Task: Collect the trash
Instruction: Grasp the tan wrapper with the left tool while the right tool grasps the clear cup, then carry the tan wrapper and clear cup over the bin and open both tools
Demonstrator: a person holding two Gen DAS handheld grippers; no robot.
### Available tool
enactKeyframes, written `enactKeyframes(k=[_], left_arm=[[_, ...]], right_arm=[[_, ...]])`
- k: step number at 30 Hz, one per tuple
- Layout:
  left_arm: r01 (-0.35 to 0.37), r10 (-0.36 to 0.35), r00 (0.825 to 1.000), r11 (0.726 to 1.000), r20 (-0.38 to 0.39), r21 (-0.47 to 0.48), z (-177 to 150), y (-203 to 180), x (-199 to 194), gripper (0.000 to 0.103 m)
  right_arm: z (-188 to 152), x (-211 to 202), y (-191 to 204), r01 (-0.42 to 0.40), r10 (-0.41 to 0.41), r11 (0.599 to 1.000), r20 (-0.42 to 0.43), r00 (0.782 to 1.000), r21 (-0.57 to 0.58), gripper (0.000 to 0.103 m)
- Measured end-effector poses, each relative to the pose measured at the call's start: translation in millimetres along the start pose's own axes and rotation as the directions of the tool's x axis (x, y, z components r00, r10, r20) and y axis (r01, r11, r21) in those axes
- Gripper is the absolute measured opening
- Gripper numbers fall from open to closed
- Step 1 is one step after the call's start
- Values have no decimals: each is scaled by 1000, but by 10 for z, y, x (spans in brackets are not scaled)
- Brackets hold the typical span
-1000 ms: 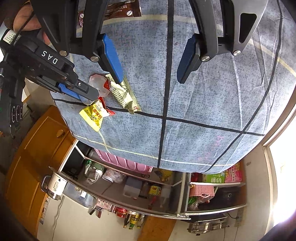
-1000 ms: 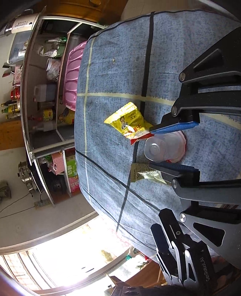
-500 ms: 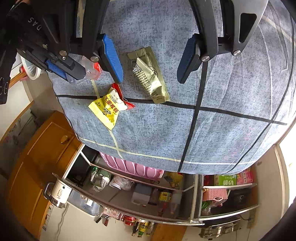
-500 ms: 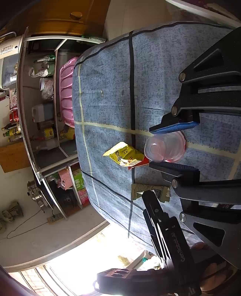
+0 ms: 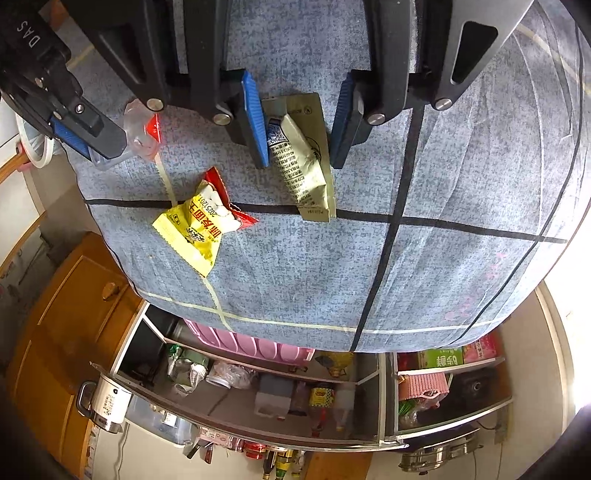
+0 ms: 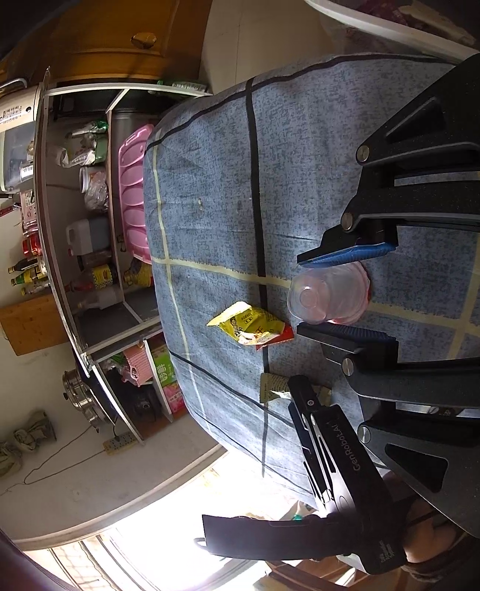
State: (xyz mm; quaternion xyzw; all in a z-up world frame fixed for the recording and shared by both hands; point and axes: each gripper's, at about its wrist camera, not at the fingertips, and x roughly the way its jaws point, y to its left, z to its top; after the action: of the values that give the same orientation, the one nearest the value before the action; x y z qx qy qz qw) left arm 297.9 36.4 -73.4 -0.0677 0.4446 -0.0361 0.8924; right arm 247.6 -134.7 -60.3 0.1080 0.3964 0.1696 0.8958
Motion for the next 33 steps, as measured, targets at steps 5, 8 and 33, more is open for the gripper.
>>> enactKeyframes(k=[5,8,33], left_arm=[[16,-17,1000,1000,-3,-15,-21,22,-49,27],[24,-24,1000,1000,7,-12,-69,-5,-127,26],[197,-210,973,971,92,135,-613,-1018,-1057,26]], right_arm=[[-17,-54,9,2,-2,1000,7,1000,1,31],[-32,-108,20,-4,4,1000,14,1000,2,31],[-357,-1232,-521,117,-124,991,135,983,61,31]])
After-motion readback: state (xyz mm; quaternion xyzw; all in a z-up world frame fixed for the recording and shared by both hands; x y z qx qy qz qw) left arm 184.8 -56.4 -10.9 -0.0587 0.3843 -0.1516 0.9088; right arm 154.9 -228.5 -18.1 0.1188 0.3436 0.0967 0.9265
